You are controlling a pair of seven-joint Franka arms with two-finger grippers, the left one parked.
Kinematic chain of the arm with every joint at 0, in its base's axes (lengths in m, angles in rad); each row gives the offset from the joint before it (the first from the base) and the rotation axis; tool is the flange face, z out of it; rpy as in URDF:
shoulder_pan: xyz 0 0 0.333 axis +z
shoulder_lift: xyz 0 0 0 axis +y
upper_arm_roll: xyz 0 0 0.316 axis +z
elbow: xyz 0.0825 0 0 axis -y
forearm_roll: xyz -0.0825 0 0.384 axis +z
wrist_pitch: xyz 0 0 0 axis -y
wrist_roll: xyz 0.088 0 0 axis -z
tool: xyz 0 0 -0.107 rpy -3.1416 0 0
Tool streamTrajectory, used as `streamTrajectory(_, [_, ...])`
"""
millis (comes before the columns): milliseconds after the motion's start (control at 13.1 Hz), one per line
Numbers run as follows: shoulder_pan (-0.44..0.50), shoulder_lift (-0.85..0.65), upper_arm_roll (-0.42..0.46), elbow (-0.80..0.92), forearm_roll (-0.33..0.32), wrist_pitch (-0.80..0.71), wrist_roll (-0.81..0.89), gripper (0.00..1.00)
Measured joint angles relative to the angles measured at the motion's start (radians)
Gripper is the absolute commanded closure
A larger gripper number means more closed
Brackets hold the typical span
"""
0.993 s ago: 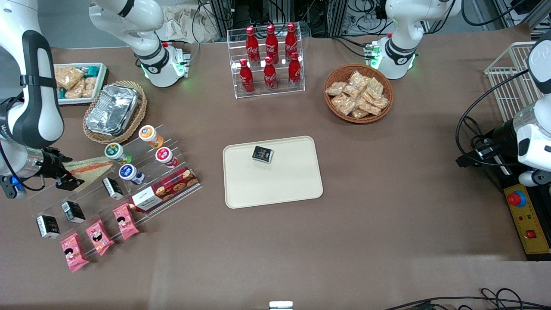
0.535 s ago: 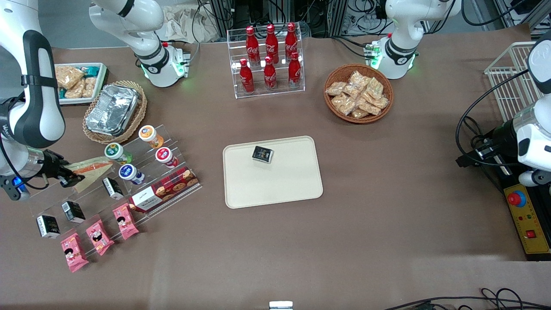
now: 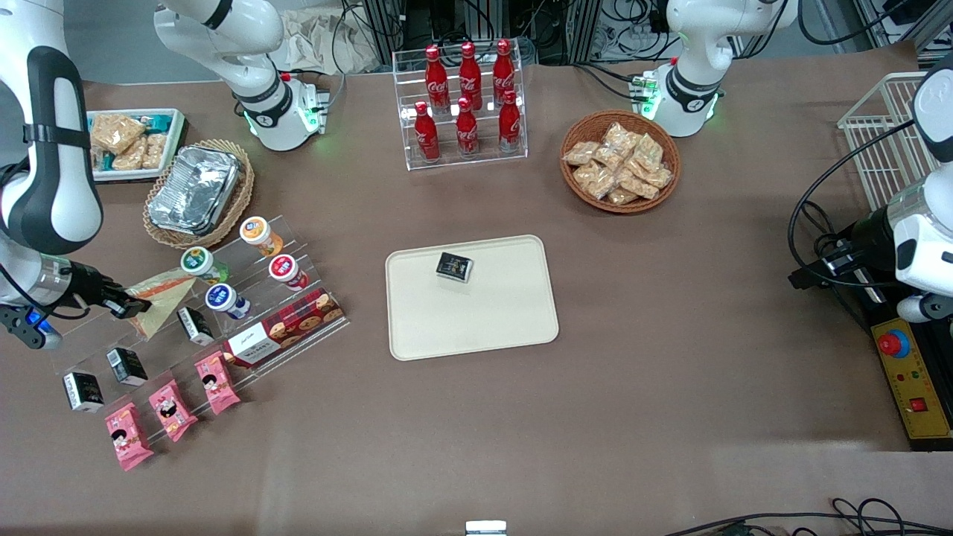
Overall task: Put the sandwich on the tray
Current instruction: 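Lift the sandwich out of the acrylic rack with the right gripper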
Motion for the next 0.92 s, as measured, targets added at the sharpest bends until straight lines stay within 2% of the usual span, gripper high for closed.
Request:
streamTrajectory(688, [0.002,-0.025,0.006,0.326,0.007,-0.387,-0.081,1.0])
streamTrajectory(917, [0.006,-0.027,0.077,0.367,0.015,-0.416,-0.015,1.0])
